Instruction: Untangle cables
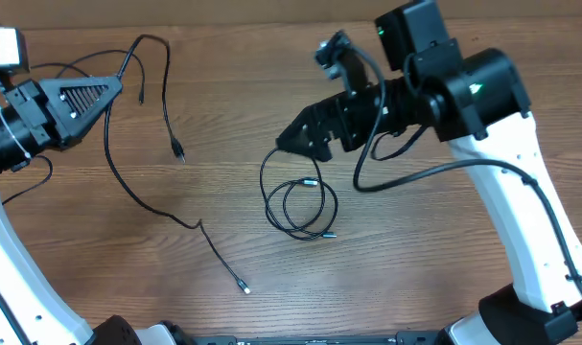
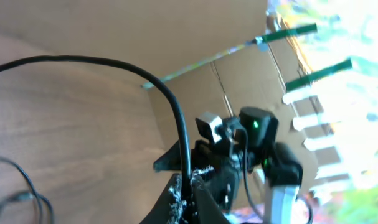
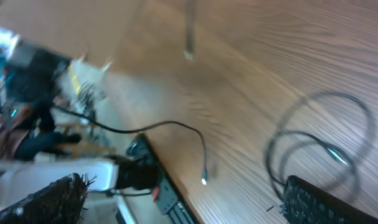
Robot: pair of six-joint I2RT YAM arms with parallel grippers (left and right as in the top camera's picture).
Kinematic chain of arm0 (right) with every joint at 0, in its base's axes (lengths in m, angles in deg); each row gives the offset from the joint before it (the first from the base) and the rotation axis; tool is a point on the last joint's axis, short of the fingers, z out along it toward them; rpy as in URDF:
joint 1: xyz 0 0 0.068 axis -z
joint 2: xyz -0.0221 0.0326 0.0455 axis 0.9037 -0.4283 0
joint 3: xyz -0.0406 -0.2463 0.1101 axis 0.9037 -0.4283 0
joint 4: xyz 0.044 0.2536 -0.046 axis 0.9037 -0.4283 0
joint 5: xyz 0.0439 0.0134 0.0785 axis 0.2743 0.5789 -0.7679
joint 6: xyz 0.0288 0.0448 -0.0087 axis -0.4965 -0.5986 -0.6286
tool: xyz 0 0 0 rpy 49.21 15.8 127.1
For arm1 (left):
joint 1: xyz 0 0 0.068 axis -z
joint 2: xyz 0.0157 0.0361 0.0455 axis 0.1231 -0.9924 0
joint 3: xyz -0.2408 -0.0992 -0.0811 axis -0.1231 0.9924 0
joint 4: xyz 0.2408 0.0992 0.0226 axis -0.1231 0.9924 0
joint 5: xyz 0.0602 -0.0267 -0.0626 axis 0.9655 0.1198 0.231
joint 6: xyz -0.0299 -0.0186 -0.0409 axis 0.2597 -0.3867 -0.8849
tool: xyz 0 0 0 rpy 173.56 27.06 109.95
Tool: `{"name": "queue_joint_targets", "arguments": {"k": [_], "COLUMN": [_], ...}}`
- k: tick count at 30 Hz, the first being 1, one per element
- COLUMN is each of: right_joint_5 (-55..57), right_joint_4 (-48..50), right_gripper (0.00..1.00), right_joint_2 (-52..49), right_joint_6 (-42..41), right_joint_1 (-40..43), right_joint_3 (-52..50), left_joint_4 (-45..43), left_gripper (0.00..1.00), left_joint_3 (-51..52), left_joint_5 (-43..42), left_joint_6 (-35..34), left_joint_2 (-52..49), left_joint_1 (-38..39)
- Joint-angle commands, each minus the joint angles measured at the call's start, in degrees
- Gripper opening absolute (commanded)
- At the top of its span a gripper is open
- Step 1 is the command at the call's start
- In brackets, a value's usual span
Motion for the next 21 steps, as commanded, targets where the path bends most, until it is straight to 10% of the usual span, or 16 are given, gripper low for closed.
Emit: {"name": "queue_joint_targets", "arguments": {"k": [1,13,21], "right_joint_5": [-4.0,4.5,8.3], "right_joint_4": [2.3,11.9,16.4], "right_gripper": [1.00,0.86,0.58], "right_joint_2": [-0.1,-0.1,-0.1], "right_joint_6": [2.8,-8.3,-15.1], "right_joint_1": [-4.5,-14.2,-16.6], "right_joint_3": [0.7,0.7,0.7], "left_joint_4": [-1.9,-16.6,-29.2], "left_gripper": [0.04,0.04,0.04], "left_joint_3": [-0.2,-0.2,-0.2], "left_joint_5": [4.7,15.1,24.2], "left_joint_6": [-15.8,-45.5,-59.0], "left_joint_2": [0.6,0.7,0.7], "left_joint_1": [2.0,14.4,26.4]}}
